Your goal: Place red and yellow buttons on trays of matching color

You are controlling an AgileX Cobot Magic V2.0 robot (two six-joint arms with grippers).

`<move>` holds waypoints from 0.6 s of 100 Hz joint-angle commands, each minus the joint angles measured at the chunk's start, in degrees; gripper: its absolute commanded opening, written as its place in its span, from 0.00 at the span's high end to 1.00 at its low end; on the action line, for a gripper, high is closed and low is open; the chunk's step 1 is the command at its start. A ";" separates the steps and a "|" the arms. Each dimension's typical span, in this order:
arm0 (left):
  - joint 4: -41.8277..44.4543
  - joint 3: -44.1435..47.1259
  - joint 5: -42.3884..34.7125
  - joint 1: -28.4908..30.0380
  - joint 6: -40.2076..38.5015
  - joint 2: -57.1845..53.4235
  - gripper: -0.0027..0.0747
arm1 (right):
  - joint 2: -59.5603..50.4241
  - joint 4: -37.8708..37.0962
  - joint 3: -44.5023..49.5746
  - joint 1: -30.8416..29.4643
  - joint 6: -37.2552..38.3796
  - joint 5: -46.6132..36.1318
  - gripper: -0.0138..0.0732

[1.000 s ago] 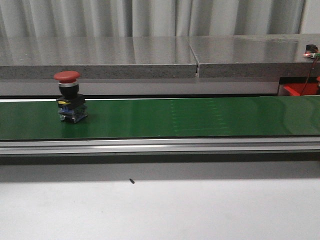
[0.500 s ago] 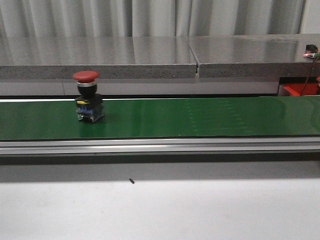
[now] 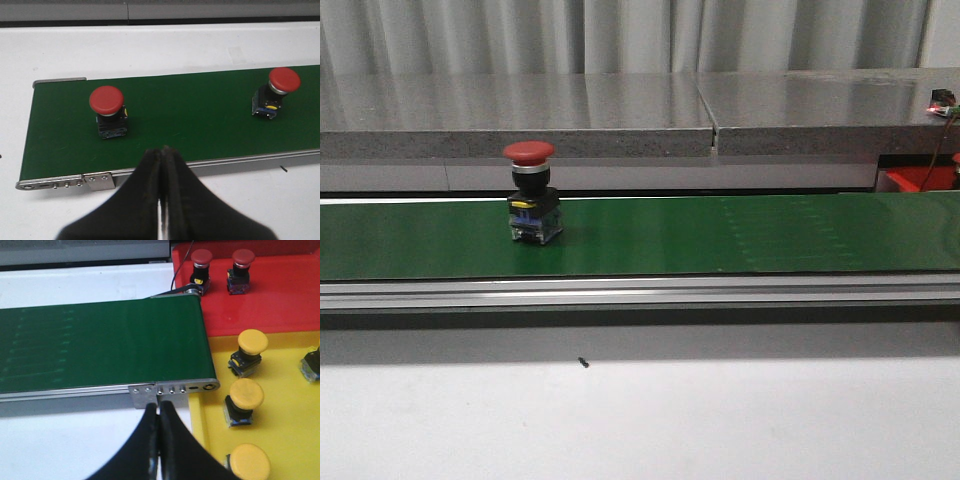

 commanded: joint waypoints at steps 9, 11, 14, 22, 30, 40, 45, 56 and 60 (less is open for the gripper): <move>-1.60 1.74 -1.42 -0.41 -0.04 -6.56 0.99 | 0.32 3.42 -1.49 -0.13 0.00 -4.70 0.92; -1.60 2.10 -1.42 -0.41 -0.04 -7.48 0.99 | 0.64 3.34 -1.56 -0.13 0.00 -4.70 0.92; -1.73 2.93 -1.42 -0.41 -0.04 -8.69 0.99 | 1.29 3.18 -1.86 -0.13 -0.74 -4.70 0.92; -1.73 4.43 -1.42 -0.41 -0.04 -11.96 0.99 | 4.32 3.22 -3.71 0.13 -3.49 -4.68 0.92; -1.73 5.78 -1.66 -0.41 -0.04 -14.29 0.99 | 7.73 3.22 -6.57 1.47 -4.96 -4.53 0.92; -1.73 6.26 -1.43 -0.41 -0.04 -15.78 0.99 | 12.30 3.22 -10.82 3.43 -5.46 -2.72 0.92; -1.63 6.26 -1.55 -0.41 -0.04 -15.78 0.99 | 14.69 3.22 -13.24 4.06 -5.46 -1.73 0.92; -1.63 6.26 -1.55 -0.41 -0.04 -15.78 0.99 | 19.78 3.22 -17.20 5.45 -5.59 -0.29 0.92; -1.63 6.26 -1.55 -0.41 -0.04 -15.78 0.99 | 21.57 3.22 -18.43 6.03 -5.59 0.00 0.92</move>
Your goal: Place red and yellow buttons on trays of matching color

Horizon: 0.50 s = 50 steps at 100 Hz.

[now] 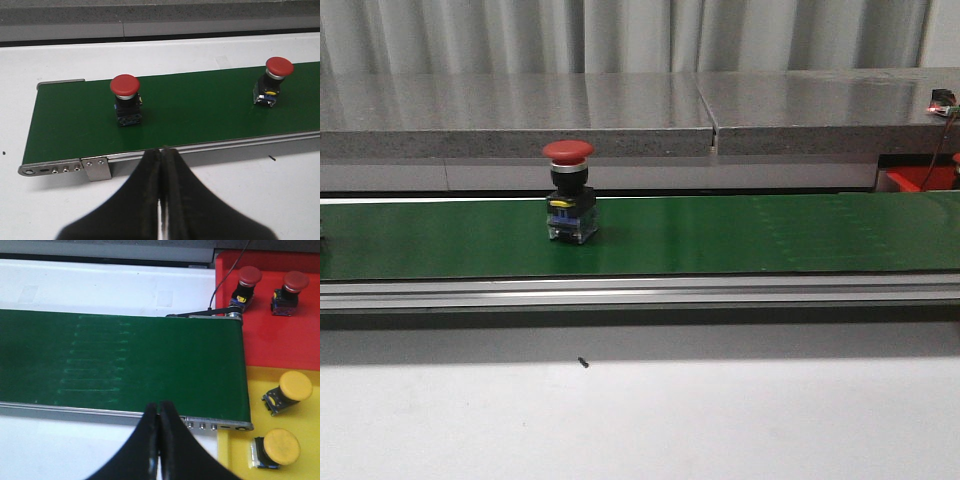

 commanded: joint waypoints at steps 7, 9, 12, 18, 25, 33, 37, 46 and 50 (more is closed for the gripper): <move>-1.41 -1.26 -3.56 -0.41 -0.04 0.30 0.99 | 6.06 0.48 -5.79 2.48 -0.81 -2.73 0.92; -1.41 -1.26 -3.56 -0.41 -0.04 0.30 0.99 | 6.89 0.48 -6.19 3.01 -0.95 -3.01 0.92; -1.41 -1.26 -3.56 -0.41 -0.04 0.30 0.99 | 7.98 0.48 -6.76 3.78 -1.24 -3.30 0.92; -1.41 -1.26 -3.56 -0.41 -0.04 0.30 0.99 | 10.30 0.48 -8.24 5.74 -2.12 -3.31 0.91; -1.41 -1.26 -3.56 -0.41 -0.04 0.30 0.99 | 12.43 0.48 -9.98 8.11 -2.29 -3.38 0.84; -1.41 -1.26 -3.56 -0.41 -0.04 0.30 0.99 | 14.82 0.48 -11.33 10.79 -2.29 -4.61 0.69; -1.41 -1.26 -3.56 -0.41 -0.04 0.30 0.99 | 15.87 0.48 -11.78 12.27 -2.29 -5.84 0.59; -1.41 -1.26 -3.56 -0.41 -0.04 0.30 0.99 | 17.88 0.48 -12.52 15.55 -2.35 -8.03 0.35; -1.41 -1.26 -3.56 -0.41 -0.04 0.30 0.99 | 19.00 0.48 -13.06 16.88 -2.60 -7.81 0.28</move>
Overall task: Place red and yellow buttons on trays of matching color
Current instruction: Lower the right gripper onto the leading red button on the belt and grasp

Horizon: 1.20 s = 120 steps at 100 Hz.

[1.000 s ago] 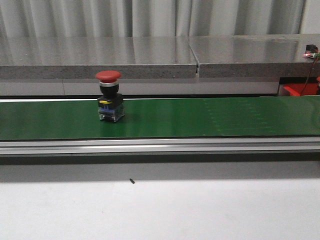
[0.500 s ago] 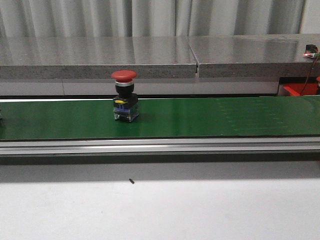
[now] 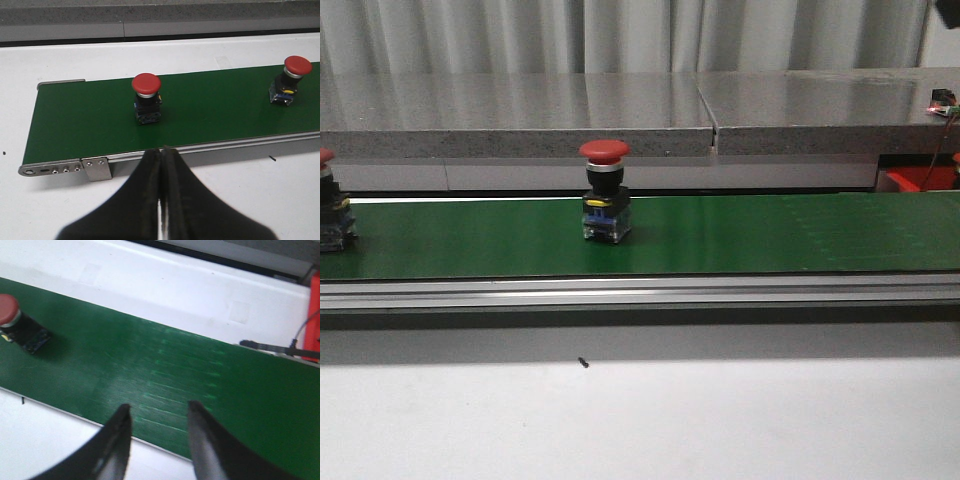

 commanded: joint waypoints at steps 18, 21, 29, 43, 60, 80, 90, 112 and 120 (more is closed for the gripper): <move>-1.41 -1.26 -3.56 -0.41 -0.04 0.30 0.99 | 7.69 0.55 -8.08 7.54 -1.01 0.39 0.21; -1.41 -1.26 -3.56 -0.41 -0.04 0.30 0.99 | 8.76 0.73 -9.06 8.35 -1.01 0.68 0.21; -1.41 -1.26 -3.56 -0.41 -0.04 0.30 0.99 | 11.72 0.88 -12.24 9.33 -1.01 2.07 0.21; -1.41 -1.26 -3.56 -0.41 -0.04 0.30 0.99 | 17.57 1.08 -18.25 11.66 -1.01 6.65 0.21; -1.41 -1.26 -3.56 -0.41 -0.04 0.30 0.99 | 23.20 2.12 -23.67 13.58 2.50 9.14 0.21; -1.41 -1.26 -3.56 -0.41 -0.04 0.30 0.99 | 28.04 1.07 -27.13 13.98 9.72 8.57 0.22; -1.41 -1.26 -3.56 -0.41 -0.04 0.30 0.99 | 30.41 -0.19 -28.23 13.98 12.66 8.46 0.24; -1.41 -1.26 -3.56 -0.41 -0.04 0.30 0.99 | 33.71 0.06 -29.30 13.98 12.72 8.26 0.24; -1.41 -1.26 -3.56 -0.41 -0.04 0.30 0.99 | 34.41 -0.02 -29.30 13.64 12.72 7.65 0.25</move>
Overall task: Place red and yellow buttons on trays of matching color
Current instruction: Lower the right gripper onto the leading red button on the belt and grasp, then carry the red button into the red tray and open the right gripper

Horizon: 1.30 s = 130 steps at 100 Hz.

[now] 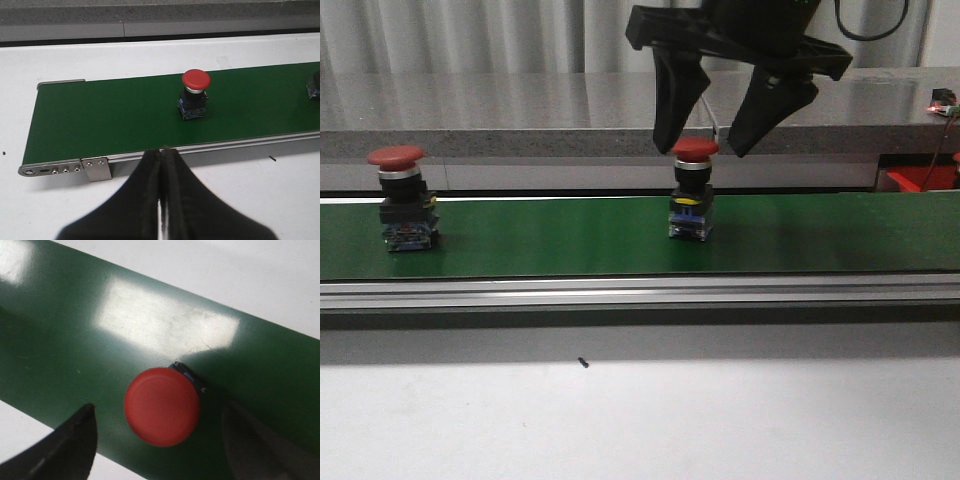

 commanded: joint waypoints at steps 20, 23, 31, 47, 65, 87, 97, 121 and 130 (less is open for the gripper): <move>-1.41 -1.26 -3.56 -0.41 -0.04 0.30 0.99 | -1.63 -1.44 -1.99 -0.63 0.20 -4.89 0.53; -1.41 -1.26 -3.56 -0.41 -0.04 0.30 0.99 | -1.63 -1.44 -1.99 -0.72 0.20 -5.17 0.59; -1.41 -1.26 -3.56 -0.41 -0.04 0.30 0.99 | -1.63 -1.53 -1.99 -0.79 0.20 -5.36 0.67; -1.41 -1.26 -3.56 -0.41 -0.04 0.30 0.99 | -3.40 -2.90 -1.99 -2.34 0.20 -5.34 0.67; -1.41 -1.26 -3.56 -0.41 -0.04 0.30 0.99 | -7.07 -5.21 -2.03 -8.99 0.20 -3.21 0.67; -1.41 -1.26 -3.56 -0.41 -0.04 0.30 0.99 | -8.40 -5.57 -2.03 -21.62 0.20 -2.81 0.67; -1.41 -1.26 -3.56 -0.41 -0.04 0.30 0.99 | -8.40 -5.57 -2.03 -27.55 0.20 -3.52 0.67; -1.41 -1.26 -3.56 -0.41 -0.04 0.30 0.99 | -6.77 -4.80 -1.85 -38.34 0.20 -8.31 0.67; -1.41 -1.26 -3.56 -0.41 -0.04 0.30 0.99 | -4.75 -4.40 -1.85 -40.71 0.20 -10.03 0.67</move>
